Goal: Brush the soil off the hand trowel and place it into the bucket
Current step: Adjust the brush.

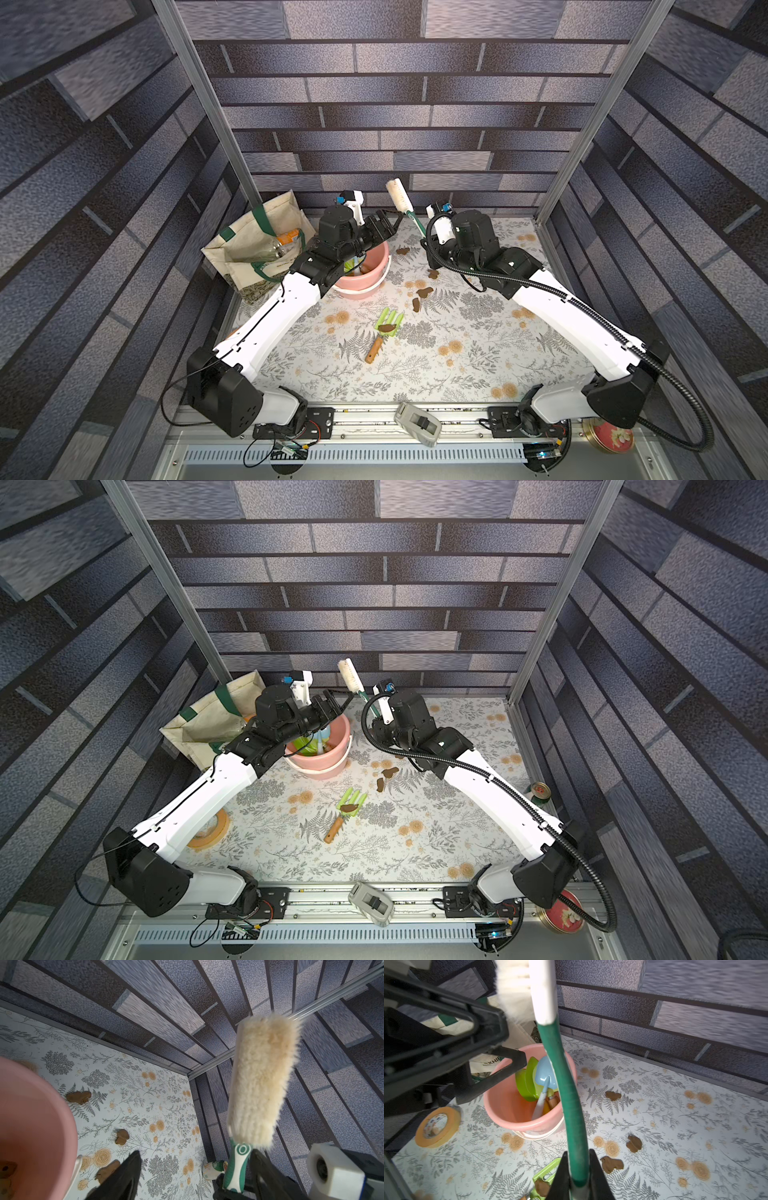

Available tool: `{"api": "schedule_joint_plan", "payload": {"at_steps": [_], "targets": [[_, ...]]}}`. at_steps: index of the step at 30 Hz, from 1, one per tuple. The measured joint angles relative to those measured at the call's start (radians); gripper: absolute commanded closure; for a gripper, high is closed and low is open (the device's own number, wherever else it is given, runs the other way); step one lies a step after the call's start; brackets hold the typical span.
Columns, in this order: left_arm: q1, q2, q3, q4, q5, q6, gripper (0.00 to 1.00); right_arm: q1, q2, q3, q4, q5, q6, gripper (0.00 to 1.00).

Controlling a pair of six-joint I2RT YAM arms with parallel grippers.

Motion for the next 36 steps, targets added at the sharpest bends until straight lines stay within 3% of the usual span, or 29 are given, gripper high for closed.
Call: {"api": "schedule_joint_plan", "payload": {"at_steps": [6, 16, 30, 32, 34, 36], "targets": [[-0.025, 0.052, 0.04, 0.009, 0.016, -0.018, 0.22, 0.0, 0.017, 0.029, -0.009, 0.049, -0.037, 1.0], [-0.042, 0.145, 0.095, 0.048, 0.072, -0.031, 0.27, 0.0, 0.06, 0.075, -0.026, 0.007, -0.042, 1.0], [-0.047, 0.167, 0.115, 0.113, 0.06, -0.039, 0.83, 0.004, 0.068, 0.082, -0.042, -0.019, -0.036, 1.0], [-0.053, 0.167, 0.115, 0.117, 0.057, -0.035, 0.89, 0.004, 0.068, 0.082, -0.045, -0.019, -0.03, 0.89], [-0.053, 0.167, 0.115, 0.12, 0.06, -0.034, 0.92, 0.004, 0.068, 0.082, -0.044, -0.024, -0.021, 0.66], [-0.053, 0.169, 0.115, 0.125, 0.068, -0.026, 0.93, 0.004, 0.068, 0.082, -0.044, -0.049, -0.007, 0.51]]}}
